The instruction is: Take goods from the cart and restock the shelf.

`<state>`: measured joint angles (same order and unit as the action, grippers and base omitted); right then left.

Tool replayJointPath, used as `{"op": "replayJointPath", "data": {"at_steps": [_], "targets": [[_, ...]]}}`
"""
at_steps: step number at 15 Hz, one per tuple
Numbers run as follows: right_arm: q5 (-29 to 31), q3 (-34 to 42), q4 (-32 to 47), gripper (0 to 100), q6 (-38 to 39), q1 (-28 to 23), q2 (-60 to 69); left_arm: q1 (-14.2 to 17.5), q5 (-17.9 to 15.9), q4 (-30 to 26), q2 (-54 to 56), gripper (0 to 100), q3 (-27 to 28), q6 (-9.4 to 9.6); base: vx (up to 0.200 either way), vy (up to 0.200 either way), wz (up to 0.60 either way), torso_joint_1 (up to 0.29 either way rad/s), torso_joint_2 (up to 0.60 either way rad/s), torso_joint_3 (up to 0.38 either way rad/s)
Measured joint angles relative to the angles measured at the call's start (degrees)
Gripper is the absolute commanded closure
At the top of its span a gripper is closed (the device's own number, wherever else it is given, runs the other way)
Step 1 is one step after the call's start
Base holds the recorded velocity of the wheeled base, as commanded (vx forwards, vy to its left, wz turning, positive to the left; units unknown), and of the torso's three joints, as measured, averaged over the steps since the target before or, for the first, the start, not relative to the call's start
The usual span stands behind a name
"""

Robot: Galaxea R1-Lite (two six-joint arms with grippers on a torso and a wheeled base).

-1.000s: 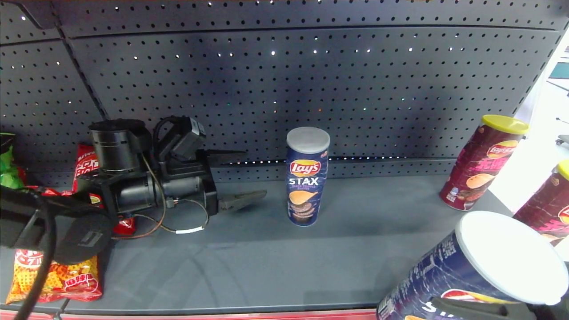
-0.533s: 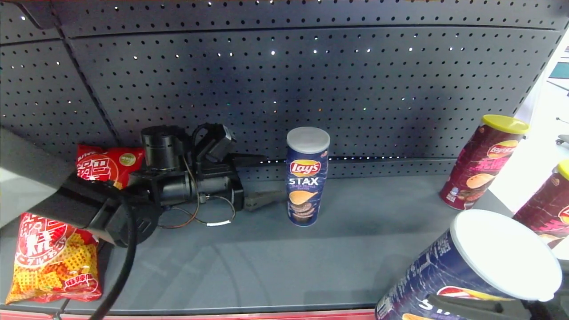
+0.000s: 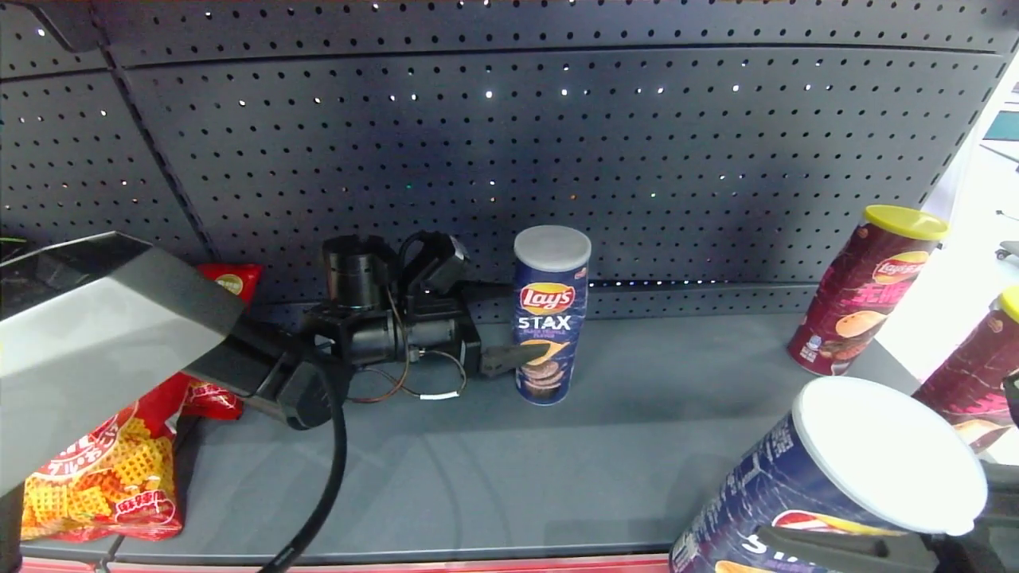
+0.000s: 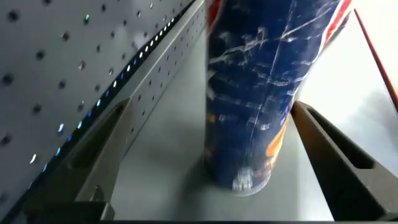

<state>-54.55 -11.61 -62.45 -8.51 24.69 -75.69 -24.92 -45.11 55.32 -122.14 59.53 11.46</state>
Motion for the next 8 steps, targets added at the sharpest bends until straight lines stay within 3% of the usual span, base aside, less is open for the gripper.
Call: {"op": "replayJointPath", "data": {"at_steps": [4, 8], "targets": [[0.0, 0.0, 0.0, 100, 0.0, 0.0, -0.4, -1.5, -0.2, 1.1, -1.3, 0, 0.5, -0.30, 0.000, 0.000, 0.00, 0.000, 0.00, 0.000], [0.0, 0.1, 0.0, 100, 0.0, 0.0, -0.4, -3.9, -0.2, 2.5, -1.7, 0, 0.6, -1.94, 0.000, 0.000, 0.00, 0.000, 0.00, 0.000]]}}
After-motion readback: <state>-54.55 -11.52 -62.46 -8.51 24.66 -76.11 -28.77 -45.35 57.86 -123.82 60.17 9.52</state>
